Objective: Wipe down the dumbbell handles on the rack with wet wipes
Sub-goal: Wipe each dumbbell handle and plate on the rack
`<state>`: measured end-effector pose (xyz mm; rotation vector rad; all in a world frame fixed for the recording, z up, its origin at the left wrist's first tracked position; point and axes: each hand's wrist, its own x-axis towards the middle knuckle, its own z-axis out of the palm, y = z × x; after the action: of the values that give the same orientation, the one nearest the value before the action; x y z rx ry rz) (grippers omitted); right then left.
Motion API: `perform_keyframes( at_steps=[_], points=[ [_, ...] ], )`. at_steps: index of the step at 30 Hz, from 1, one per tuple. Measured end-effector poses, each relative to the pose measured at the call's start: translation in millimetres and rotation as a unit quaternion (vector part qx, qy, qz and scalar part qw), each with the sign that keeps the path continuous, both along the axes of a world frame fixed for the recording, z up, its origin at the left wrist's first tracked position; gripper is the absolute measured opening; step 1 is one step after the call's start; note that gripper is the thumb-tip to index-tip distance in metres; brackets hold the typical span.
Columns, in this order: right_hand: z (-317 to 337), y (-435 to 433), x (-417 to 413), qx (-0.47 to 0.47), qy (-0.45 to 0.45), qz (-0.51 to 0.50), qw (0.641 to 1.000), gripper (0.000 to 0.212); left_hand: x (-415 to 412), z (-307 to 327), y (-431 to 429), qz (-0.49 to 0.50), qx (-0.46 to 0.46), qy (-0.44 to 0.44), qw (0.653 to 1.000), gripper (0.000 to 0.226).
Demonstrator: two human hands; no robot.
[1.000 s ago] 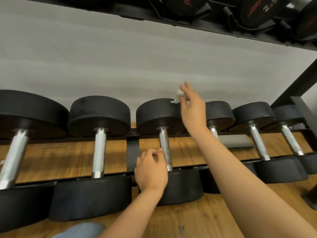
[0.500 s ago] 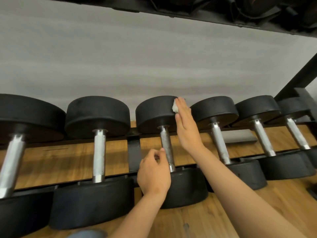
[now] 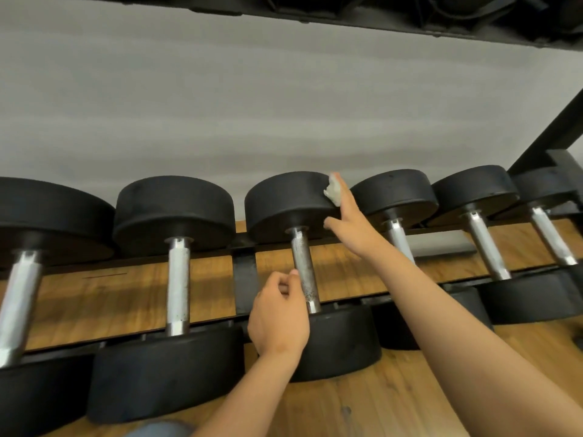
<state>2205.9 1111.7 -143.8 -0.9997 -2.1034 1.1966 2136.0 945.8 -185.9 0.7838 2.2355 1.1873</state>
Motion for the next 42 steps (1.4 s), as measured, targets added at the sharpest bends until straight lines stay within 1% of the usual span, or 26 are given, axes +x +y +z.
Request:
perform_keyframes(
  at_steps=[2, 5, 9, 13, 17, 20, 22, 25, 27, 28, 29, 32, 34, 35, 36, 38, 39, 42],
  points=[
    [-3, -3, 0, -0.001, 0.003, -0.009, 1.0, 0.096, 0, 3, -2, -0.001, 0.0, -0.006, 1.0, 0.03],
    [-33, -13, 11, 0.019, -0.002, -0.035, 0.999, 0.095, 0, 6, -2, 0.002, -0.001, -0.008, 1.0, 0.031],
    [-33, -1, 7, -0.046, 0.007, -0.058, 0.997, 0.085, 1, 4, -1, 0.003, 0.0, -0.008, 1.0, 0.032],
    [-39, -4, 5, -0.064, 0.045, -0.066, 0.995, 0.082, 1, 4, -1, 0.006, 0.001, -0.01, 1.0, 0.034],
    [-43, -8, 9, -0.078, 0.047, -0.078, 0.993, 0.072, 1, 2, 0, 0.011, -0.001, -0.012, 1.0, 0.035],
    [-40, -11, 5, -0.089, 0.076, -0.088, 0.989, 0.07, 1, 2, 0, 0.013, -0.002, -0.011, 1.0, 0.034],
    [-39, -17, 3, -0.066, 0.085, -0.097, 0.989, 0.071, 1, 2, 0, 0.014, -0.003, -0.012, 1.0, 0.034],
    [-32, -24, 0, 0.007, 0.085, -0.082, 0.993, 0.081, 1, 1, -1, 0.014, -0.004, -0.009, 1.0, 0.035],
    [-18, -22, -7, 0.031, 0.054, -0.067, 0.996, 0.09, 1, 2, 0, 0.013, -0.001, -0.009, 1.0, 0.035],
    [-8, -20, -13, 0.035, 0.037, -0.061, 0.997, 0.089, 1, 2, 0, 0.013, -0.001, -0.009, 1.0, 0.035],
    [2, -18, -18, 0.034, 0.028, -0.06, 0.997, 0.084, 1, 2, -1, 0.013, -0.001, -0.01, 1.0, 0.035],
    [22, -8, -29, 0.023, 0.034, -0.095, 0.995, 0.058, 0, 3, -1, 0.014, -0.002, -0.011, 1.0, 0.034],
    [22, -10, -32, 0.044, 0.016, -0.118, 0.992, 0.051, 0, 3, -1, 0.013, -0.005, -0.009, 1.0, 0.034],
    [19, -16, -33, 0.083, 0.002, -0.117, 0.99, 0.049, -1, 2, 0, 0.012, -0.005, -0.007, 1.0, 0.034],
    [15, -24, -34, 0.146, -0.024, -0.104, 0.984, 0.047, -1, 1, 0, 0.011, -0.005, -0.006, 1.0, 0.034],
    [5, -30, -30, 0.267, -0.073, -0.059, 0.959, 0.046, 0, 0, 0, 0.007, -0.01, -0.001, 1.0, 0.034],
    [4, -24, -27, 0.29, -0.088, -0.048, 0.952, 0.046, 0, 0, 0, 0.006, -0.011, 0.0, 1.0, 0.035],
    [16, -9, -22, 0.244, -0.112, -0.072, 0.96, 0.046, -1, 2, -1, 0.009, -0.014, 0.0, 1.0, 0.037]
  ],
)
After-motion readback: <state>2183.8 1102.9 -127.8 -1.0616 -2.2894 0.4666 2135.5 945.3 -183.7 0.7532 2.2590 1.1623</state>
